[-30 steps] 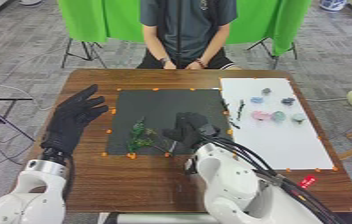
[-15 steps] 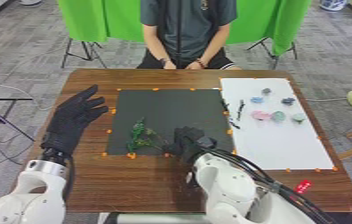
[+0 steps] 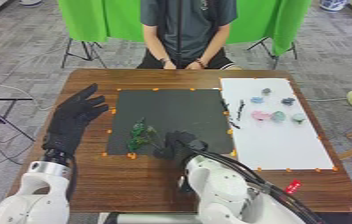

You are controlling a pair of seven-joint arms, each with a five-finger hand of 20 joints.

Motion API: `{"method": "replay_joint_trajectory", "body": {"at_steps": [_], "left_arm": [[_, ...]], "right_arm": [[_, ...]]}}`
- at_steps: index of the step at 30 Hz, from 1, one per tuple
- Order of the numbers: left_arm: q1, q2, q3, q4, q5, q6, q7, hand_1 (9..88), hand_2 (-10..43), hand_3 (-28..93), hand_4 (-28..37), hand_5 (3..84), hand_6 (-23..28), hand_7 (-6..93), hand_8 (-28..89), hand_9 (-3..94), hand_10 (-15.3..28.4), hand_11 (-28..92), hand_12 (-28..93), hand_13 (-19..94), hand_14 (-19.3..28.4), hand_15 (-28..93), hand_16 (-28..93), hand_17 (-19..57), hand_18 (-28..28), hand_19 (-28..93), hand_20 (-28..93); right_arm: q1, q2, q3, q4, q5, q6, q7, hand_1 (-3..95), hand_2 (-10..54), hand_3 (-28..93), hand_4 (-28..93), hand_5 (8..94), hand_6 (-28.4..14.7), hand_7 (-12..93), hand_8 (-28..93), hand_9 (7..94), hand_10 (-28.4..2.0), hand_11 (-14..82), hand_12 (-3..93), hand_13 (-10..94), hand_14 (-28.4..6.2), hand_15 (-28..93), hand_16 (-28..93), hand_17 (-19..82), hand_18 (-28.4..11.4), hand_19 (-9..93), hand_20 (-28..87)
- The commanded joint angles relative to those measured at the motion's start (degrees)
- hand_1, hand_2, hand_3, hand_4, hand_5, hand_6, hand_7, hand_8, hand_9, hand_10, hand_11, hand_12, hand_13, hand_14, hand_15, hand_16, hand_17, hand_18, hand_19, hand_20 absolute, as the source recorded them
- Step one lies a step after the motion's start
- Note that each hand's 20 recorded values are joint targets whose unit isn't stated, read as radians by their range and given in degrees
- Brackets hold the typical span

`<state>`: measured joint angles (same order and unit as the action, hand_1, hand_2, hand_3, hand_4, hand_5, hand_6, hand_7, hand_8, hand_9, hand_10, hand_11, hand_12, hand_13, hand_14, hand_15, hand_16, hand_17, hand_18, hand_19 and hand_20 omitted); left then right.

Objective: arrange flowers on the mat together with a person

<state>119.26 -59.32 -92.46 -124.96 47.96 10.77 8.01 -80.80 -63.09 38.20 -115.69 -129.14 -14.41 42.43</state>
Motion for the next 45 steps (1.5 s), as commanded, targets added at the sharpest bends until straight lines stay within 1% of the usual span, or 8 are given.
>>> {"method": "replay_joint_trajectory", "body": {"at_steps": [1, 10, 19, 24, 31, 34, 39, 45], "left_arm": [[-0.1, -0.05, 0.16, 0.53, -0.44, 0.67, -0.57, 24.0, 5.6, 78, -25.5, 41.2, 8.1, 9.3, -8, 38.3, 19.1, 23, 9, 27, 27.5, 50, -9, -8.2, 26.8, 52, 13], [1.2, -0.22, -1.06, 0.49, -0.05, -0.30, -1.67, 23.9, 5.6, 78, -25.5, 41.3, 8.2, 9.1, -8, 38.1, 19.4, 23, 9, 27, 27.6, 50, -8, -8.1, 26.8, 52, 14], [2.4, 0.16, -1.84, 0.31, -0.45, -0.58, -1.15, 23.5, 5.6, 77, -26.1, 41.5, 8.1, 8.8, -8, 38.3, 19.3, 23, 9, 28, 28.3, 52, -8, -6.5, 28.0, 58, 18], [2.5, 1.11, -1.11, 0.43, -1.42, 0.32, 0.49, 23.4, 5.6, 77, -26.2, 41.4, 8.1, 8.8, -8, 38.2, 19.3, 23, 9, 28, 28.3, 53, -9, -6.3, 28.1, 58, 19], [4.0, 2.12, -1.27, 0.59, -1.86, 0.87, 4.06, 22.5, 5.7, 77, -27.3, 41.4, 7.9, 8.9, -8, 38.2, 19.2, 23, 10, 28, 28.3, 52, -9, -7.2, 27.4, 55, 17], [4.8, 3.46, 0.44, 1.09, -3.04, 2.57, 8.32, 22.6, 6.0, 76, -27.9, 41.3, 7.7, 8.9, -8, 38.2, 19.0, 23, 10, 28, 28.2, 52, -9, -7.5, 26.9, 53, 17], [5.9, 4.34, 1.46, 1.44, -3.93, 4.60, 12.11, 21.2, 6.1, 76, -28.2, 40.5, 6.6, 8.5, -8, 37.9, 18.4, 22, 10, 28, 27.7, 51, -9, -7.9, 26.5, 52, 17], [6.5, 3.77, 1.19, 1.42, -2.85, 4.04, 11.98, 20.2, 5.7, 77, -28.2, 38.3, 4.9, 8.7, -8, 36.2, 17.0, 20, 9, 27, 27.0, 50, -9, -8.5, 25.9, 50, 16]], "right_arm": [[0.4, -0.6, -1.6, 0.7, -0.6, -0.2, -0.2, 21.7, 11.9, 68, -19, 84.0, -3.0, 12, -12, 93.1, -14.6, 38.7, 23.2, 85, -12.9, 68, 22, 41, -25.1, 93, -3], [1.2, 2.8, 2.2, -0.7, 0.6, 1.3, 1.5, 21.6, 12.0, 68, -18, 88.6, -2.7, 14, -12, 93.7, -14.5, 42.2, 21.4, 88, -12.7, 67, 22, 43, -25.3, 93, -1], [-3.3, 5.3, 10.3, -6.9, 7.3, 1.5, 0.7, 21.4, 11.9, 69, -19, 93.4, -2.7, 18, -12, 93.7, -14.3, 49.3, 19.1, 89, -12.5, 70, 23, 45, -25.6, 93, 5], [-6.8, 6.0, 13.5, -9.4, 8.4, 5.1, -0.9, 21.0, 11.9, 69, -19, 93.7, -2.8, 19, -13, 93.7, -14.3, 49.3, 18.7, 89, -12.6, 70, 23, 45, -25.6, 93, 6], [-15.0, 5.9, 26.2, -12.1, 20.2, 14.7, -8.1, 19.8, 12.7, 69, -19, 85.9, -3.6, 14, -11, 88.5, -16.3, 34.8, 20.9, 79, -16.2, 64, 20, 34, -25.1, 89, -4], [-19.8, 6.1, 31.9, -12.7, 27.0, 20.7, -13.3, 19.3, 13.0, 70, -19, 82.3, -4.1, 14, -11, 84.9, -17.3, 32.3, 19.9, 75, -17.4, 63, 19, 30, -24.6, 86, -4], [-25.8, 2.9, 40.7, -12.4, 45.8, 24.5, -17.5, 17.1, 13.6, 73, -21, 73.8, -4.0, 15, -11, 75.3, -20.1, 26.3, 17.5, 64, -20.0, 60, 14, 21, -25.1, 73, 7], [-29.8, -0.7, 47.0, -8.9, 67.7, 22.3, -28.4, 14.5, 13.9, 77, -24, 61.0, -2.7, 15, -12, 61.2, -20.6, 19.8, 14.7, 49, -21.7, 52, 10, 11, -25.5, 61, 13]]}}
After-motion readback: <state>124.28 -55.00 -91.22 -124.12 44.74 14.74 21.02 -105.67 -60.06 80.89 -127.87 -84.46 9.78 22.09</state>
